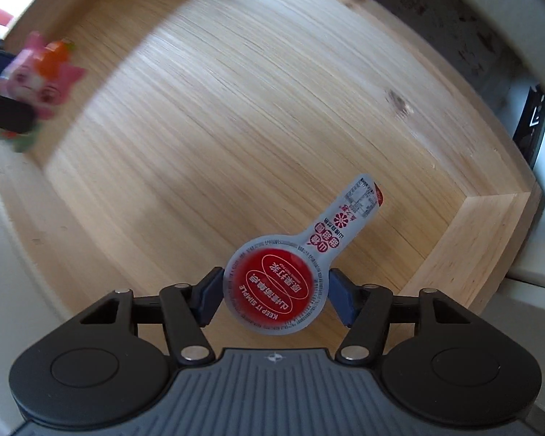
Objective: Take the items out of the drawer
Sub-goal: 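Grasp the red-lidded snack spoon with the right gripper while the left gripper holds the cat, then place the cat figure and snack spoon on the countertop, opening both grippers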
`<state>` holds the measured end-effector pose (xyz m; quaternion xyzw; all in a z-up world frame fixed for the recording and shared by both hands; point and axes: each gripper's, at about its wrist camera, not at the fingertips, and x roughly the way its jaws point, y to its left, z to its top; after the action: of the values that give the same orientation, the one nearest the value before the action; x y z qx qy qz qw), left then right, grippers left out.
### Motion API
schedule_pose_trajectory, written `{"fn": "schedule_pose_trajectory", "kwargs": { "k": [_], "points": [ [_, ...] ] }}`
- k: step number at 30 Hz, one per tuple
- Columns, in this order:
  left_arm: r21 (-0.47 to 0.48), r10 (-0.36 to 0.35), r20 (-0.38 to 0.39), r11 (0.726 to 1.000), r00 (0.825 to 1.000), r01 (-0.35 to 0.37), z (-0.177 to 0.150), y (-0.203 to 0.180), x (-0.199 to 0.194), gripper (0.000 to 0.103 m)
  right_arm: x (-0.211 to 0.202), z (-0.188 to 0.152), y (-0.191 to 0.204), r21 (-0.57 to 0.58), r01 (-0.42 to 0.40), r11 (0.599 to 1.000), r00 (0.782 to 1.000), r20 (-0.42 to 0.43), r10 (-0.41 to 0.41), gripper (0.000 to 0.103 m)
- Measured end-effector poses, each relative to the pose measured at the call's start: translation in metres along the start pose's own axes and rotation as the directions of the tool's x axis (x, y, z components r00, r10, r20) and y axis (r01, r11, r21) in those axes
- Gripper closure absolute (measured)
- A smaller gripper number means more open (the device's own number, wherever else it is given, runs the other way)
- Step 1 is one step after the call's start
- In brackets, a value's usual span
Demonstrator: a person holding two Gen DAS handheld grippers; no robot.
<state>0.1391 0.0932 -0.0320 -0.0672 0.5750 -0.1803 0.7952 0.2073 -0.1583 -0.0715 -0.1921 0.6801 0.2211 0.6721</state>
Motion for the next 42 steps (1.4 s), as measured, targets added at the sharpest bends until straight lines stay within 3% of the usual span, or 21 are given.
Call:
{"fn": "schedule_pose_trajectory", "kwargs": {
  "k": [6,9,11,13,15,17,19,21,23,25,27,28,30,32,35,42],
  "points": [
    [0.07,-0.081,0.022,0.994,0.997,0.079,-0.004,-0.007,-0.001,0.066,-0.057,-0.02,0.018,-0.031,-0.022,0.999,0.989,0.142,0.027,0.042],
    [0.093,-0.168,0.073,0.983,0.983,0.161,-0.005,-0.02,-0.022,0.066,-0.111,-0.011,0.031,-0.061,-0.055,0.997,0.962,0.263,0.07,0.042],
    [0.105,-0.262,0.188,0.964,0.947,0.246,0.002,-0.027,-0.06,0.066,-0.151,-0.025,0.041,-0.089,-0.042,0.995,0.922,0.379,0.073,0.042],
    [0.125,-0.278,0.332,0.96,0.901,0.25,0.015,-0.032,-0.105,0.066,-0.192,-0.034,0.037,-0.081,-0.027,0.996,0.863,0.5,0.064,0.042],
    [0.139,-0.221,0.475,0.975,0.852,0.175,0.035,-0.037,-0.146,0.066,-0.227,-0.044,0.028,-0.04,0.01,0.999,0.793,0.609,0.017,0.042],
    [0.119,-0.113,0.568,0.991,0.815,0.054,0.059,-0.042,-0.167,0.066,-0.248,-0.044,0.019,0.023,0.081,0.996,0.727,0.683,-0.075,0.042],
    [0.066,-0.021,0.596,0.998,0.803,-0.023,0.083,-0.039,-0.166,0.066,-0.256,-0.034,-0.002,0.106,0.118,0.987,0.686,0.71,-0.159,0.042],
    [0.015,0.018,0.574,0.999,0.819,-0.033,0.107,-0.032,-0.145,0.065,-0.253,-0.018,-0.024,0.168,0.075,0.983,0.681,0.712,-0.173,0.042],
    [-0.028,0.032,0.52,0.999,0.854,-0.02,0.127,-0.023,-0.115,0.065,-0.238,0.0,-0.041,0.213,0.022,0.977,0.693,0.701,-0.168,0.042],
    [-0.049,0.041,0.479,0.999,0.877,-0.02,0.137,-0.016,-0.086,0.064,-0.216,0.009,-0.051,0.224,-0.004,0.975,0.71,0.687,-0.155,0.042],
    [-0.08,0.117,0.441,0.993,0.89,-0.091,0.142,-0.01,-0.062,0.064,-0.197,0.025,-0.05,0.224,0.003,0.975,0.723,0.673,-0.157,0.042],
    [-0.091,0.156,0.425,0.987,0.892,-0.129,0.142,-0.008,-0.054,0.062,-0.186,0.033,-0.055,0.224,0.012,0.974,0.732,0.662,-0.161,0.042],
    [-0.094,0.168,0.432,0.985,0.886,-0.141,0.139,-0.004,-0.047,0.058,-0.17,0.046,-0.057,0.23,0.026,0.973,0.74,0.65,-0.173,0.041],
    [-0.098,0.173,0.43,0.985,0.886,-0.145,0.136,0.0,-0.046,0.063,-0.163,0.043,-0.05,0.229,0.077,0.97,0.737,0.643,-0.21,0.041],
    [-0.081,0.185,0.445,0.983,0.876,-0.166,0.13,0.004,-0.048,0.058,-0.162,0.043,-0.042,0.212,0.128,0.969,0.72,0.652,-0.237,0.04],
    [-0.073,0.237,0.467,0.971,0.852,-0.229,0.13,-0.005,-0.067,0.06,-0.175,0.033,-0.04,0.252,0.112,0.961,0.685,0.682,-0.258,0.038]
  ]
}}
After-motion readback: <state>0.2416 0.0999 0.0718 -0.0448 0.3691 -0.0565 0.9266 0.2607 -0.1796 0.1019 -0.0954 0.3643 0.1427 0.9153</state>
